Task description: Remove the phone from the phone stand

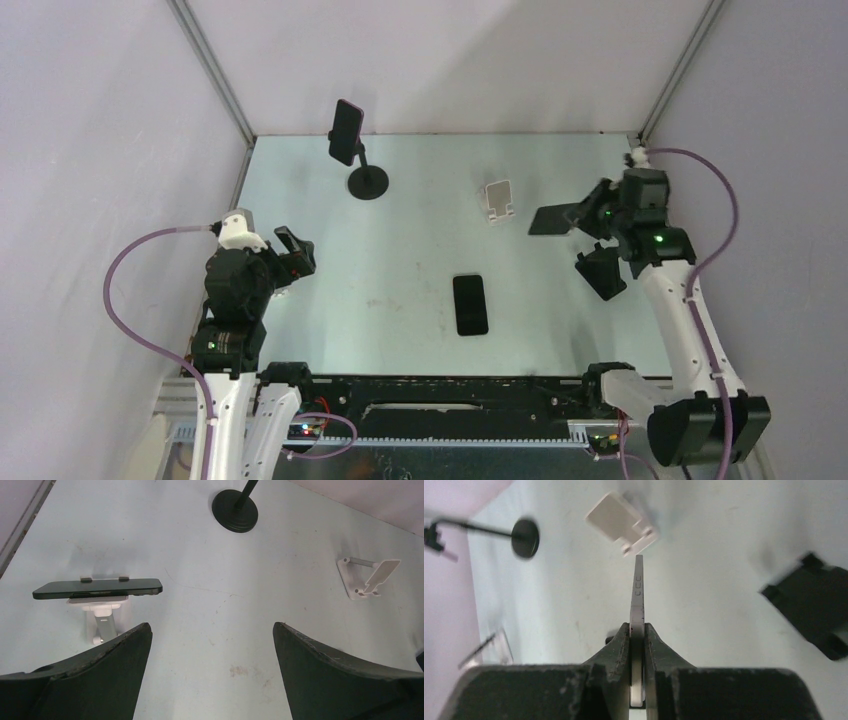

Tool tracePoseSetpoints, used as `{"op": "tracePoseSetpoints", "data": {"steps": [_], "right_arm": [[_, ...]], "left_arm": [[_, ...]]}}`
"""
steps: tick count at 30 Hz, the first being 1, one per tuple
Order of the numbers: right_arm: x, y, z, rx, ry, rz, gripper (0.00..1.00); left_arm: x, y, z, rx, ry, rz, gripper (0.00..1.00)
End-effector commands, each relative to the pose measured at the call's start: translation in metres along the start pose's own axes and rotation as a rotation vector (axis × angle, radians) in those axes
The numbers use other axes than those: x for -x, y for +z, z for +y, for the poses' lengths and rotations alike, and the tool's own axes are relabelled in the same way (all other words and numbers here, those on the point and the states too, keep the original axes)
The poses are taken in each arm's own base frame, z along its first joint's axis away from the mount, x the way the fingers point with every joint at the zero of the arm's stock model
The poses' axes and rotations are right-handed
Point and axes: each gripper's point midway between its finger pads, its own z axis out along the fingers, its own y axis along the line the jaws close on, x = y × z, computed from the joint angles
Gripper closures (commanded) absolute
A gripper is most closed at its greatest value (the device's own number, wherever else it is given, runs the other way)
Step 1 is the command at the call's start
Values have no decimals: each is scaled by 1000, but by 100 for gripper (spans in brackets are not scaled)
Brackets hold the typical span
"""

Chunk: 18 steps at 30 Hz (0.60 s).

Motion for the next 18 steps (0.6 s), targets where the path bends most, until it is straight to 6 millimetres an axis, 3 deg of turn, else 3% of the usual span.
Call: {"op": "tracePoseSetpoints", "data": {"steps": [1, 6, 10, 16, 17, 18], "right_arm": [[-18, 8, 79, 265, -202, 59, 100], [-78, 16, 144, 522, -418, 263, 100], [-136, 8, 190, 754, -589, 480, 100], [-209, -1, 211, 981, -764, 783, 100], [-227, 2, 203, 989, -786, 872, 100], [-231, -6, 215, 1036, -825, 884, 100]], "left_arm": [[6, 1, -4, -18, 11, -20, 2], [6, 1, -3, -15, 10, -22, 2], [5, 1, -3, -16, 11, -19, 2], [5, 1, -4, -17, 11, -20, 2], [5, 1, -4, -18, 11, -19, 2], [5, 1, -4, -18, 11, -18, 2]]}}
